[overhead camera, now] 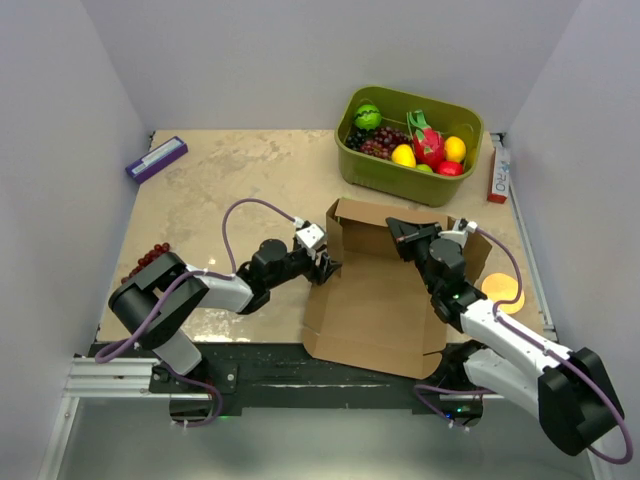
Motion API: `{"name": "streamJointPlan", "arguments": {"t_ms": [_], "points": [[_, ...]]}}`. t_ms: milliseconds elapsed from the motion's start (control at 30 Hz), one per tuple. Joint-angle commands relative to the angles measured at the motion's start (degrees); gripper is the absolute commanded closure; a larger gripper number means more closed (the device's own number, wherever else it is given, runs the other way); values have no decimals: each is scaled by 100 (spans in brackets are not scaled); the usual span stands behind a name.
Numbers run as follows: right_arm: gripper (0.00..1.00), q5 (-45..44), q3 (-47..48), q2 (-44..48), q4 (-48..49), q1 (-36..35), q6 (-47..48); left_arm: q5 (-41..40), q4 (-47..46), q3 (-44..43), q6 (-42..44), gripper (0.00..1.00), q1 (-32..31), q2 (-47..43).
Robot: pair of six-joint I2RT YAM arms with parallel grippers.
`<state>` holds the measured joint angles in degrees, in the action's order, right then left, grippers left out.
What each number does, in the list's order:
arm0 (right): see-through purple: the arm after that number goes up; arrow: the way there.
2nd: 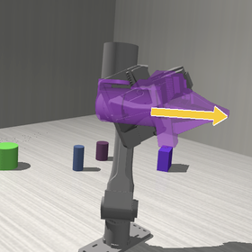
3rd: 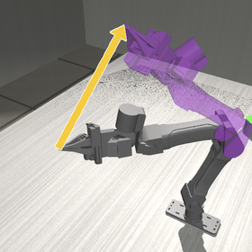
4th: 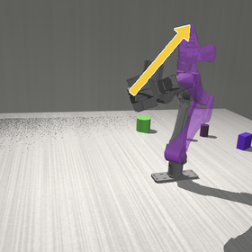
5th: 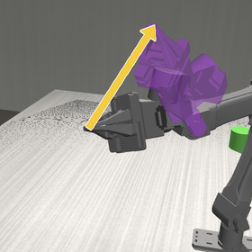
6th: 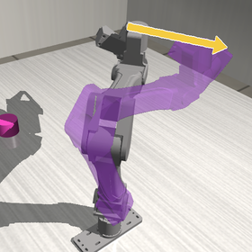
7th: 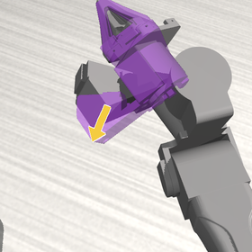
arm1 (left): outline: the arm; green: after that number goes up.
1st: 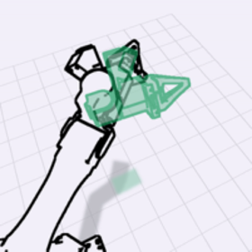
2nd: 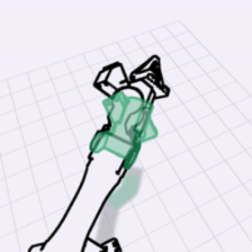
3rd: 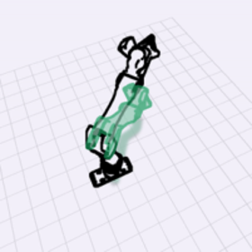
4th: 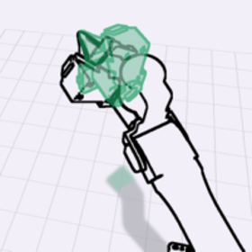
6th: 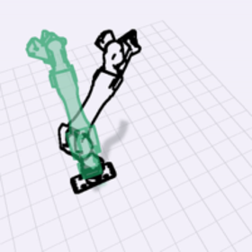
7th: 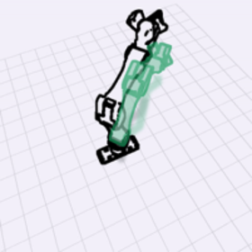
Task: Fold the paper box
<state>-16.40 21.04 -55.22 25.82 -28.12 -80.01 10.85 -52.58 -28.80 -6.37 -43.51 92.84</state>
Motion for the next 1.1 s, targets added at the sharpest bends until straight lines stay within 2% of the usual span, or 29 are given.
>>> {"name": "streamJointPlan", "arguments": {"t_ms": [0,467,733,1067], "points": [[100,199,-214,-6,-499,-45,618,242,-446,93,-40,33,35,-81],[100,269,-82,345,-860,-36,566,1102,247,129,-22,21,562,-740],[100,322,-65,389,-913,-36,556,1340,459,-3,83,21,870,-925],[100,375,23,345,-895,-36,609,1745,432,-556,110,21,976,-557]]}}
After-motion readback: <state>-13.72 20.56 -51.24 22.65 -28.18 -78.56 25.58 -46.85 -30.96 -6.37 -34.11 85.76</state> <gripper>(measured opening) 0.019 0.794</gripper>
